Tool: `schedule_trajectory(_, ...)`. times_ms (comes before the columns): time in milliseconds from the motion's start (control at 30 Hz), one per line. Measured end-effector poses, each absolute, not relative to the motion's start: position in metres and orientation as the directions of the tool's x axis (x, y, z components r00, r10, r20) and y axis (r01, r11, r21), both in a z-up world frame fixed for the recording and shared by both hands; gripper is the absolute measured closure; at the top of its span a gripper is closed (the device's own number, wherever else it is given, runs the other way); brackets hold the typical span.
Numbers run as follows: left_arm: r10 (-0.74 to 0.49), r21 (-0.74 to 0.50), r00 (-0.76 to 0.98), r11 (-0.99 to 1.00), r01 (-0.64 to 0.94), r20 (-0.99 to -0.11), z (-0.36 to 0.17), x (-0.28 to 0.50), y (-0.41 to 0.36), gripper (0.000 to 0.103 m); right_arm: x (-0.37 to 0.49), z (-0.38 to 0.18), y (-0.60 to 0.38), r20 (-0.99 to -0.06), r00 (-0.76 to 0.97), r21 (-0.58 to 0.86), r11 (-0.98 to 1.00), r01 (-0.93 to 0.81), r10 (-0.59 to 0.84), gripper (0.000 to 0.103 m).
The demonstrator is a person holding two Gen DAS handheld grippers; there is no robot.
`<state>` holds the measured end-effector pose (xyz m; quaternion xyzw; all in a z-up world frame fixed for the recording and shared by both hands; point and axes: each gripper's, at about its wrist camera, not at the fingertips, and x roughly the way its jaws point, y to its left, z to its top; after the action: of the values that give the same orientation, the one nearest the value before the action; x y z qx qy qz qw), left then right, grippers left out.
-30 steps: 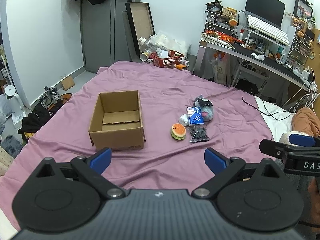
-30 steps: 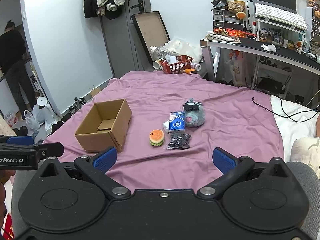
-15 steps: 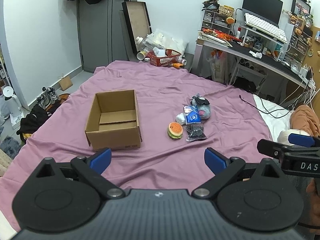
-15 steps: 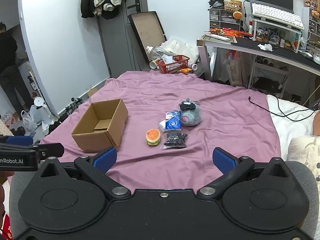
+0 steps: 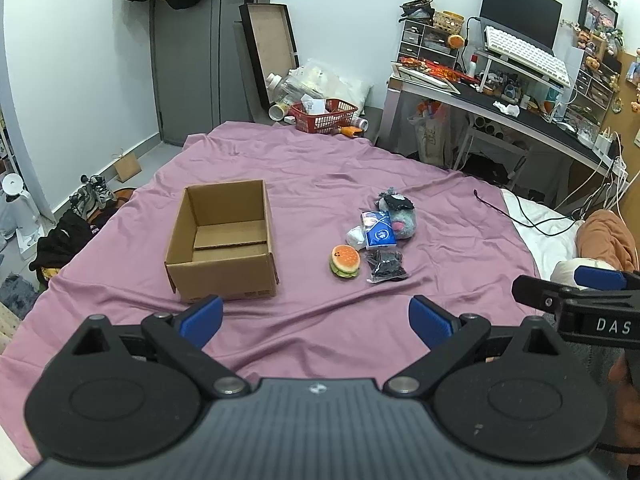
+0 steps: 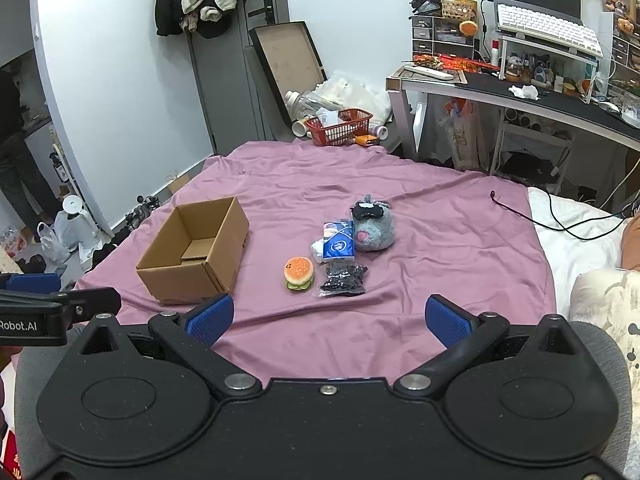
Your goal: Organize soft objects
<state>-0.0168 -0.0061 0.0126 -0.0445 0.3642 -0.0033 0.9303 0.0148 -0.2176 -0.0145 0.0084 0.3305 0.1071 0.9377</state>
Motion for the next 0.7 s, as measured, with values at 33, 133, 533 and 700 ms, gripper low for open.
schedule_trajectory(33, -0.037, -0.086, 0.735, 0.996, -0.028, -0.677, 0.012, -0.017, -0.006, 0.004, 0.015, -0.014, -0.218, -0.617, 0.759, 0.087, 0.977, -0.193, 0.205, 0.0)
schedule_trajectory(133, -0.039, -0.09, 0.735, 0.996, -0.03, -0.676, 0.011, -0.017, -0.006, 0.004, 0.016, -0.015, -0.218, -0.619, 0.759, 0.087, 0.978, -0.187, 0.2, 0.0)
schedule_trajectory(533, -0.041, -0.092, 0.731, 0.995, -0.03, -0.681, 0.009, -0.015, -0.008, 0.004, 0.019, -0.017, -0.215, -0.62, 0.757, 0.094, 0.977, -0.19, 0.206, 0.0)
schedule_trajectory(700, -0.045, -0.097, 0.721, 0.995, -0.031, -0.691, 0.005, -0.004, -0.004, 0.004, 0.025, -0.021, -0.211, -0.627, 0.75, 0.089, 0.976, -0.199, 0.21, 0.0)
